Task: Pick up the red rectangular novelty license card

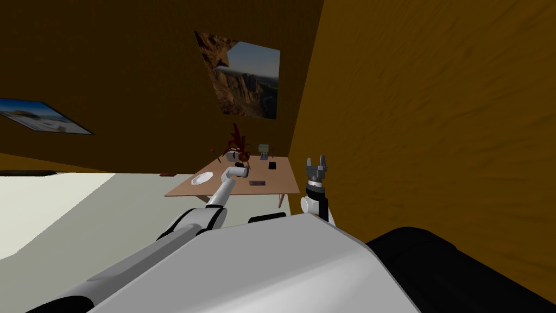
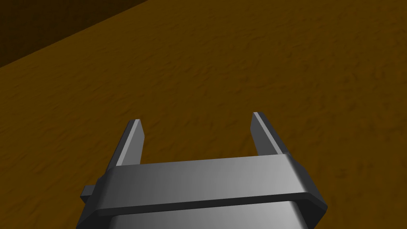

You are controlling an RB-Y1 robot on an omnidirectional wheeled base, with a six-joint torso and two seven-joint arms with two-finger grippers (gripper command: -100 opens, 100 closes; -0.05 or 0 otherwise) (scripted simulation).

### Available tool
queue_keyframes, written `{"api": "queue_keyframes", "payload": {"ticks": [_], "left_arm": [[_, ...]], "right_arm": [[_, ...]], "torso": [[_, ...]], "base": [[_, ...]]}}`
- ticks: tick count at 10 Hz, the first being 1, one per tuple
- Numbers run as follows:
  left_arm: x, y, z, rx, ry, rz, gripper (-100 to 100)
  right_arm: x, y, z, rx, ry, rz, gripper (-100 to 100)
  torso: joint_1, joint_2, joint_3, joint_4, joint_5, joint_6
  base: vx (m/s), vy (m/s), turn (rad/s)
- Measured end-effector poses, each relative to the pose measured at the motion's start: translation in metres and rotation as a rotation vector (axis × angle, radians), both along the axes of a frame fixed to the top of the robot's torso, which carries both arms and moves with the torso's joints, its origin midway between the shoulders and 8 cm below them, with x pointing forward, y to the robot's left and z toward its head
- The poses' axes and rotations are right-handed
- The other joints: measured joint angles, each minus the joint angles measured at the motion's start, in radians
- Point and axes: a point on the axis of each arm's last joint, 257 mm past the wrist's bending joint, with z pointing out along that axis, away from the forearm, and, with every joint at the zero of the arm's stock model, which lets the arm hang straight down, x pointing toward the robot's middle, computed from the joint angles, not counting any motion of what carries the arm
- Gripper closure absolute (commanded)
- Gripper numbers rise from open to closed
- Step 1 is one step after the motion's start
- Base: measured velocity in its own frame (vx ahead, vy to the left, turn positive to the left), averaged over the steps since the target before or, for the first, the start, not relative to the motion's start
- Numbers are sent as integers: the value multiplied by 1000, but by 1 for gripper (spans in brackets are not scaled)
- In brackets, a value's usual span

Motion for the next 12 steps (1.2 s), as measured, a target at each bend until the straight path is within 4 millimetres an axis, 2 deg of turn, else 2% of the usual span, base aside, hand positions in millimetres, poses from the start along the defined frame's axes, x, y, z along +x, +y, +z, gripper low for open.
{"api": "queue_keyframes", "payload": {"ticks": [5, 9, 12], "left_arm": [[-28, 0, -36, -4, 184, 32, -100], [-52, -2, -55, -9, 322, 52, -100], [-74, -11, -71, -15, 433, 64, -100]], "right_arm": [[0, 0, 0, 0, 0, 0, 0], [0, 0, 0, 0, 0, 0, 0], [0, 0, 0, 0, 0, 0, 0]], "torso": [[0, 0, 0, 0, 0, 0], [0, 0, 0, 0, 0, -1], [0, 0, 0, 0, 0, -1]], "base": [[37, -16, -43], [35, -16, -38], [43, -20, -41]]}}
